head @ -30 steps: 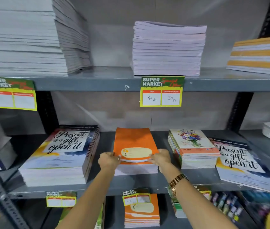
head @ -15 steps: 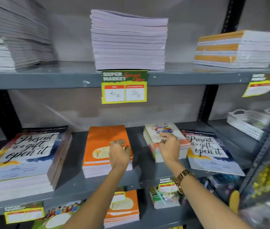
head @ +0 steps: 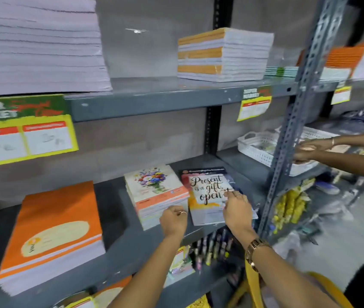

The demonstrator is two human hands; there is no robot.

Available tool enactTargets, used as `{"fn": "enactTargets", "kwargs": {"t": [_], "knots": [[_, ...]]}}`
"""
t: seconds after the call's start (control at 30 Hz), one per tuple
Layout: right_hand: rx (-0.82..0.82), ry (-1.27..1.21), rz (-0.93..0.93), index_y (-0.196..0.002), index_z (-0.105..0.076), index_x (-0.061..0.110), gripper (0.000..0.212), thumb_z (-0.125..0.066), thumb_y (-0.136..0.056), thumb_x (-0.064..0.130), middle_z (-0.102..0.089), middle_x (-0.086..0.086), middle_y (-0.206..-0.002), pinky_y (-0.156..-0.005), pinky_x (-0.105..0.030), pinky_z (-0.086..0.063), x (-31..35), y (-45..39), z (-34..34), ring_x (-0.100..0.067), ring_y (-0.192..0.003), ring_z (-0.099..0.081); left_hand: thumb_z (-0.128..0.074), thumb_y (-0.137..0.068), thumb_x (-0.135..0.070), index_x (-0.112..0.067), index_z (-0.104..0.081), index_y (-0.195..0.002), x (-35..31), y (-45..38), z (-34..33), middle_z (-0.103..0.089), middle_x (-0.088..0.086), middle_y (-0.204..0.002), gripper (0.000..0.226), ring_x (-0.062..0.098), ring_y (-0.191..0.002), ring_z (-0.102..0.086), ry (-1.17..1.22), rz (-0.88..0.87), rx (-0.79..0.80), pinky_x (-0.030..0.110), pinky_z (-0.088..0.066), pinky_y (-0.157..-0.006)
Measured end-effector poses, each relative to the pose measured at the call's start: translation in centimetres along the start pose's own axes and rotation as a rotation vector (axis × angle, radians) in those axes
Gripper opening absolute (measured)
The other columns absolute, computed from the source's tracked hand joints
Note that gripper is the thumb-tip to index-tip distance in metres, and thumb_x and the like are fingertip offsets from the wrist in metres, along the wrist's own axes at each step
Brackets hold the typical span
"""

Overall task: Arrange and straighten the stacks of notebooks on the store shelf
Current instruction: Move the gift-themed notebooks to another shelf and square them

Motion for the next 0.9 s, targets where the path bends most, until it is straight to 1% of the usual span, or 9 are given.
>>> {"fn": "enactTargets", "kwargs": {"t": [0.13, 0.27, 0.43, 0.53, 0.57, 0.63, 0.67, 0.8, 0.9], "knots": [[0.097, 0.08, -0.092, -0.132, -0.047, 0.01, 0.038, -0.048, -0.094, 0.014, -0.049, -0.01, -0.136, -0.102, -0.036, -0.04, -3.7, -0.8, -1.0, -0.03, -0.123, -0.045, -0.057, -0.086, -0.006, 0.004, -0.066, -0.101, 0.2, -0.5, -3.4, -0.069, 0.025, -0.107, 0.02, 0.038, -0.103, -0.063, -0.079, 0.109, 0.001, 0.039, -0.052, -0.088], [0.189, 0.031, -0.224, -0.128, -0.046, 0.002, 0.036, -0.046, -0.095, 0.017, -0.046, -0.017, -0.136, -0.1, -0.039, -0.043, -6.1, -1.6, -1.8, -0.035, -0.122, -0.05, -0.06, -0.087, -0.015, 0.006, -0.063, -0.097, 0.5, -1.1, -5.2, -0.067, 0.024, -0.113, 0.024, 0.036, -0.106, -0.061, -0.136, 0.223, 0.014, 0.035, -0.049, -0.081], [0.292, -0.117, -0.38, -0.123, -0.046, -0.008, 0.04, -0.042, -0.098, 0.023, -0.057, -0.025, -0.127, -0.092, -0.039, -0.048, -7.4, -2.4, -3.4, -0.036, -0.117, -0.056, -0.059, -0.086, -0.012, 0.011, -0.056, -0.112, 1.1, -2.1, -6.0, -0.063, 0.027, -0.117, 0.035, 0.039, -0.108, -0.061, 0.09, 0.433, -0.073, 0.042, -0.052, -0.088], [0.254, -0.307, -0.518, -0.116, -0.052, -0.012, 0.033, -0.044, -0.097, 0.013, -0.059, -0.028, -0.123, -0.09, -0.039, -0.048, -8.1, -3.1, -3.8, -0.038, -0.115, -0.057, -0.058, -0.086, -0.004, 0.012, -0.051, -0.122, 1.4, -2.8, -6.4, -0.057, 0.025, -0.127, 0.04, 0.032, -0.111, -0.057, 0.271, 0.57, -0.042, 0.04, -0.046, -0.098], [0.234, -0.376, -0.578, -0.117, -0.052, -0.013, 0.032, -0.044, -0.096, 0.01, -0.058, -0.03, -0.124, -0.091, -0.039, -0.047, -8.4, -3.4, -3.7, -0.039, -0.116, -0.056, -0.057, -0.086, -0.001, 0.012, -0.05, -0.124, 1.5, -3.1, -6.6, -0.06, 0.024, -0.121, 0.041, 0.027, -0.102, -0.058, 0.326, 0.594, -0.015, 0.036, -0.044, -0.099], [0.209, -0.487, -0.688, -0.122, -0.049, -0.014, 0.035, -0.043, -0.096, 0.009, -0.055, -0.029, -0.129, -0.095, -0.041, -0.045, -8.9, -3.8, -3.5, -0.041, -0.119, -0.053, -0.054, -0.087, 0.005, 0.006, -0.055, -0.118, 1.2, -3.0, -7.0, -0.061, 0.014, -0.088, 0.032, 0.022, -0.072, -0.049, 0.396, 0.602, 0.079, 0.027, -0.04, -0.087], [0.2, -0.525, -0.731, -0.125, -0.048, -0.014, 0.037, -0.043, -0.096, 0.008, -0.054, -0.028, -0.132, -0.096, -0.041, -0.044, -9.0, -3.9, -3.4, -0.041, -0.12, -0.052, -0.05, -0.088, 0.007, -0.001, -0.057, -0.111, 0.9, -2.8, -7.2, -0.054, 0.011, -0.082, 0.025, 0.023, -0.071, -0.044, 0.414, 0.606, 0.119, 0.025, -0.035, -0.082], [0.108, -0.6, -0.822, -0.125, -0.05, -0.013, 0.037, -0.046, -0.095, 0.007, -0.054, -0.029, -0.131, -0.096, -0.043, -0.045, -8.6, -3.6, -2.2, -0.041, -0.119, -0.053, -0.042, -0.091, 0.013, -0.004, -0.05, -0.096, 0.0, -2.1, -7.8, -0.053, 0.012, -0.085, 0.019, 0.025, -0.094, -0.046, 0.475, 0.582, 0.174, 0.035, -0.043, -0.086], [0.031, -0.584, -0.854, -0.125, -0.051, -0.012, 0.036, -0.048, -0.094, 0.007, -0.055, -0.029, -0.13, -0.095, -0.044, -0.045, -8.5, -3.6, -0.4, -0.041, -0.12, -0.053, -0.034, -0.089, 0.019, 0.003, -0.05, -0.08, -1.0, -1.9, -8.1, -0.052, 0.014, -0.087, 0.024, 0.029, -0.091, -0.052, 0.544, 0.522, 0.209, 0.042, -0.046, -0.094]]}}
Point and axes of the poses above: each hand's wrist, its own y-axis away from the middle knuckle, its own z-axis out of the back of the hand, x = y × z, the point moved 4 cm from there along -y, towards the middle knuckle
